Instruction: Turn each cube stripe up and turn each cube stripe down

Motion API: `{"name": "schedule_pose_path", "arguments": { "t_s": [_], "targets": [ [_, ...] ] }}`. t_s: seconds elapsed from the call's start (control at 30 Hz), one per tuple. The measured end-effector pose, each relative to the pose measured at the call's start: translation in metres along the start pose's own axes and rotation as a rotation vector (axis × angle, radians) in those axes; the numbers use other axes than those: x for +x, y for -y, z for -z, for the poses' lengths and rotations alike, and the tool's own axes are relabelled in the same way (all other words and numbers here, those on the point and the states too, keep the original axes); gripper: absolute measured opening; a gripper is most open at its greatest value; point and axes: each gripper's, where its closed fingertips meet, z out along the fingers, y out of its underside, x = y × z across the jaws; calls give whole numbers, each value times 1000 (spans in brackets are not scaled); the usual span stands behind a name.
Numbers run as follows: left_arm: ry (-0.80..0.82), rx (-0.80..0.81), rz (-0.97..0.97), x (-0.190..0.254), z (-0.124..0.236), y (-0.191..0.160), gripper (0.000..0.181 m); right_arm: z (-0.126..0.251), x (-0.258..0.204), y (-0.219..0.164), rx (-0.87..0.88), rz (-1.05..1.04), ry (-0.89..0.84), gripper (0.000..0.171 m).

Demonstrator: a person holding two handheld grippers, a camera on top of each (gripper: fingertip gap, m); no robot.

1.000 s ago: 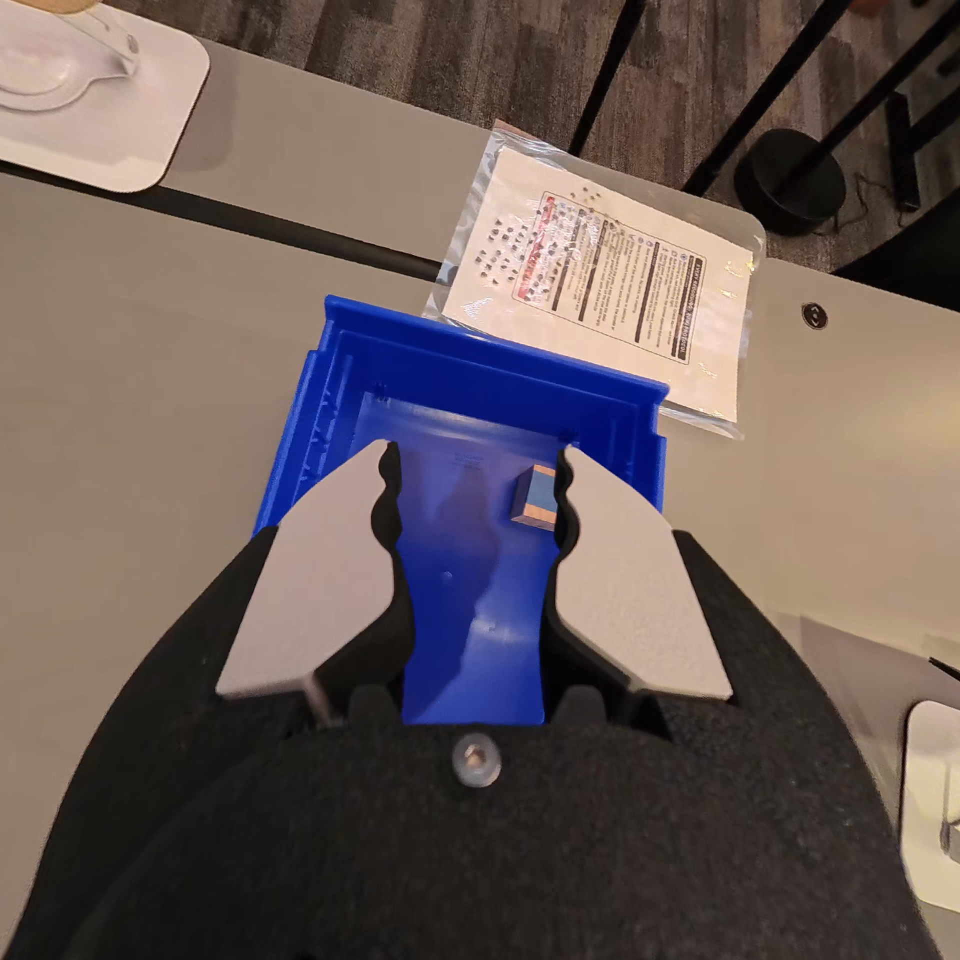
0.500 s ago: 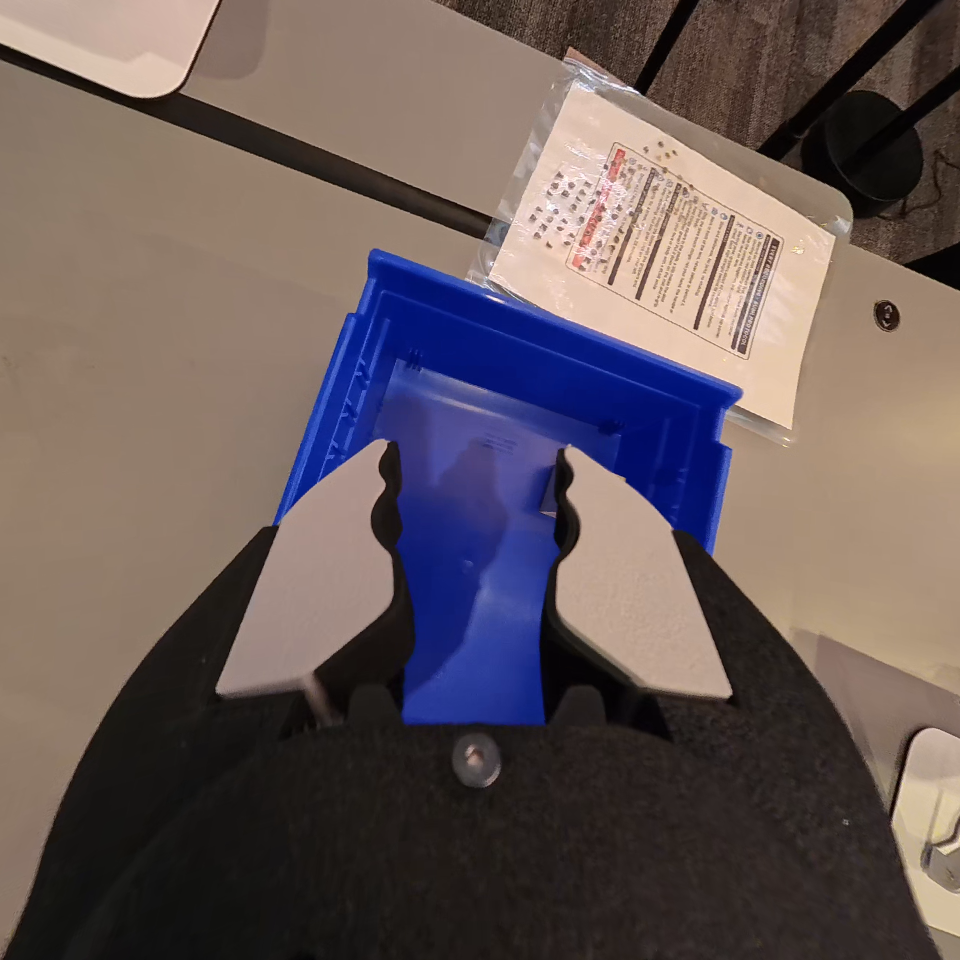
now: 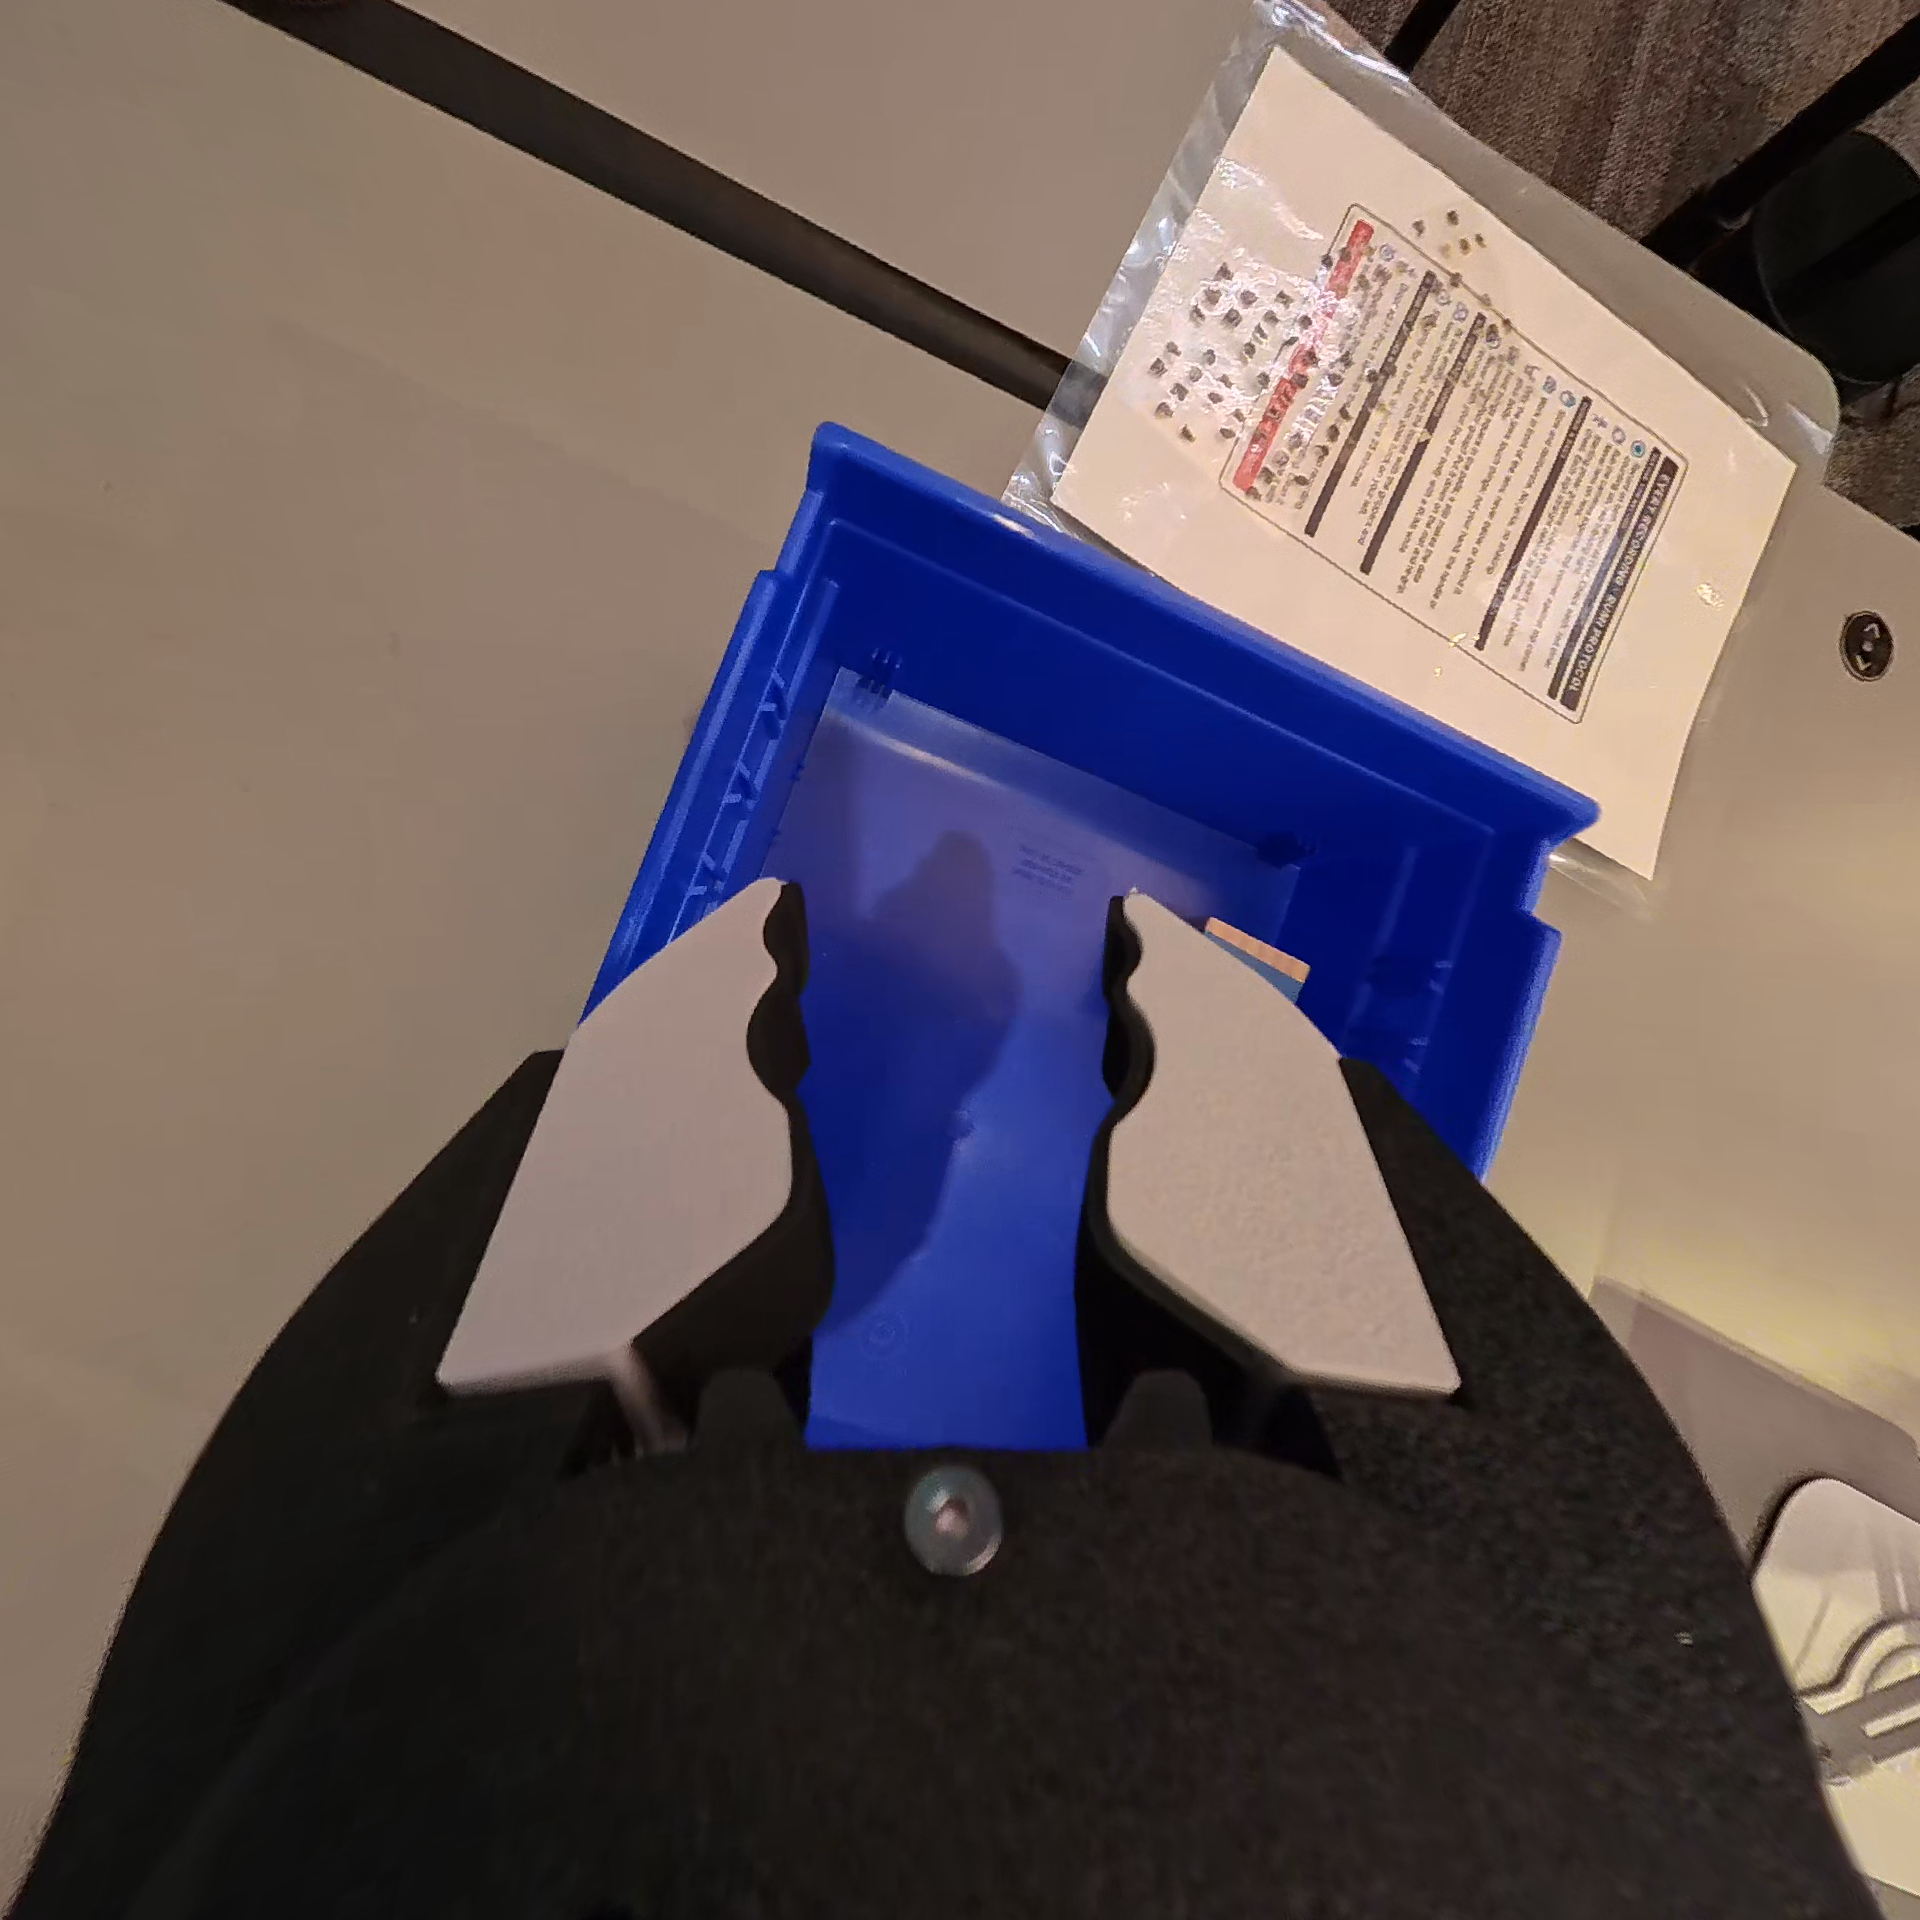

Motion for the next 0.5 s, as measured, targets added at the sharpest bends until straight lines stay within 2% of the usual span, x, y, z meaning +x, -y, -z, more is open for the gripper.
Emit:
{"name": "schedule_pose_path", "arguments": {
  "t_s": [0.13, 0.37, 0.5],
  "targets": [
    [-22, -57, 1, 2, -9, -7, 50, 2, 8, 11, 35, 22, -115, 52],
    [-32, -94, -11, 5, -9, -7, 48, 37, 22, 51, 278, 16, -385, 53],
    [-34, -121, -11, 8, -7, -9, 48, 49, 16, 59, 332, 42, -423, 53]
  ]
}}
